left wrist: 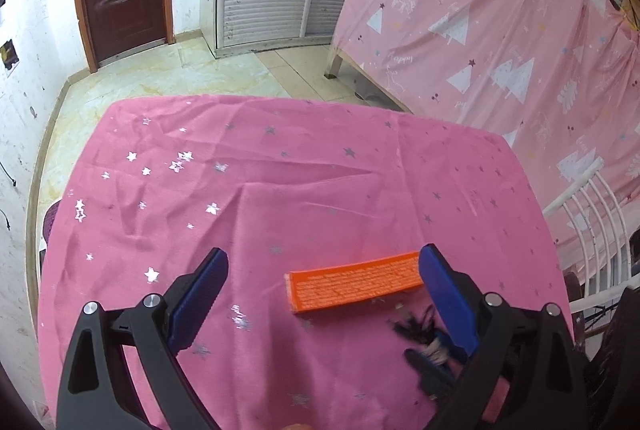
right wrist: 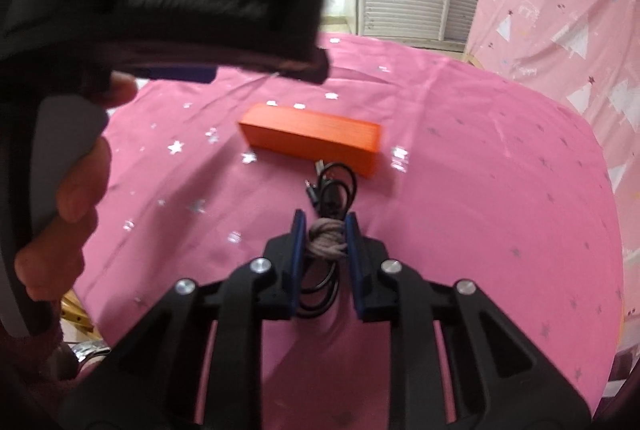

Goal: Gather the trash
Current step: 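Grasp the black cable with the right tool while the left tool grasps the orange box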

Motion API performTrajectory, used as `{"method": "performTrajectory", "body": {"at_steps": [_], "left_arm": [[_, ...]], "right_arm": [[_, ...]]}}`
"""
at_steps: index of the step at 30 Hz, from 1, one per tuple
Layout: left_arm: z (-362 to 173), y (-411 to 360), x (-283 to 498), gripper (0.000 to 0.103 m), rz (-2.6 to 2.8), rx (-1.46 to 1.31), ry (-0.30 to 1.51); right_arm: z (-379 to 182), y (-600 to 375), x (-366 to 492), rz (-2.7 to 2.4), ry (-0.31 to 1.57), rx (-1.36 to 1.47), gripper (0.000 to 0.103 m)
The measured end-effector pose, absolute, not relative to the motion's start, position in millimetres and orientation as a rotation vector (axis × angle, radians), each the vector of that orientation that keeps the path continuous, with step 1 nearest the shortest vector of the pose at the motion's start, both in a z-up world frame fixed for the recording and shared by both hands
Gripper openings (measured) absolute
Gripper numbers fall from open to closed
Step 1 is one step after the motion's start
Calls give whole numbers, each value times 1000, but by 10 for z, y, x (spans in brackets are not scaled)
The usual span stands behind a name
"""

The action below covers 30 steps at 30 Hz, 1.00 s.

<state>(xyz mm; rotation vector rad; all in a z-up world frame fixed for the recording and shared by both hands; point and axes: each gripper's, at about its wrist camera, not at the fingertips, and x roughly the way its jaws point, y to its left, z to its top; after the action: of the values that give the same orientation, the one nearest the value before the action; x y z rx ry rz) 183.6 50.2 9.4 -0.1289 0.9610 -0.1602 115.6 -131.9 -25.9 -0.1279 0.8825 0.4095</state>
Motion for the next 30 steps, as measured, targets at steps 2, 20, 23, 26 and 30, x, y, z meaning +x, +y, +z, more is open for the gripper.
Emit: {"method": "performTrajectory", "body": {"at_steps": [2, 20, 23, 26, 30], "left_arm": [[58, 406, 1822, 90, -155, -110, 968], [-83, 45, 1925, 72, -50, -47, 1048], [-104, 13, 1953, 80, -61, -65, 1067], [-132, -24, 1957, 85, -59, -66, 1065], [-136, -65, 1956, 85, -37, -62, 1047]], "right_arm": [[-255, -1461, 1167, 390, 881, -105, 18], [-286, -1815, 1255, 380, 864, -42, 18], [-281, -1822, 1265, 389, 860, -35, 18], [-284, -1857, 1250, 396, 856, -26, 18], [-279, -1899, 1242, 395, 849, -22, 18]]}}
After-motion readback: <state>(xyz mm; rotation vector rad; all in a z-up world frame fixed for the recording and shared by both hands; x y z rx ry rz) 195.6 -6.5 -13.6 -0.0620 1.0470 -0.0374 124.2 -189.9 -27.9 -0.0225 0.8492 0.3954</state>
